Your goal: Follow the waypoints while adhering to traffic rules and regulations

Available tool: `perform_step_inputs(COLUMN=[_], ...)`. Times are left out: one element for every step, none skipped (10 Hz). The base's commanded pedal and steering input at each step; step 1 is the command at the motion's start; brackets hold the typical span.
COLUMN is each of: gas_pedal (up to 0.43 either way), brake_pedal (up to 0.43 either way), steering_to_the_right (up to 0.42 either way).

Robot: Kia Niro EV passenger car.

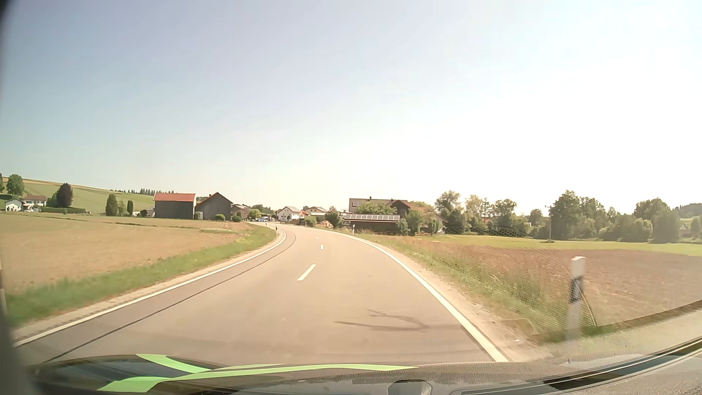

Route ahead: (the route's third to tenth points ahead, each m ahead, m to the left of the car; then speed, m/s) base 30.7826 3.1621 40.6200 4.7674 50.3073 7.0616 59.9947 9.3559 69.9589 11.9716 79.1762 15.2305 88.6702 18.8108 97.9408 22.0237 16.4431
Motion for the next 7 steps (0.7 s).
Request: perform_step_inputs(gas_pedal=[0.189, 0.189, 0.197, 0.197, 0.197, 0.197, 0.189], brake_pedal=[0.0, 0.0, 0.0, 0.0, 0.0, 0.0, 0.0], steering_to_the_right=[-0.025, -0.025, -0.026, -0.026, -0.026, -0.026, -0.028])
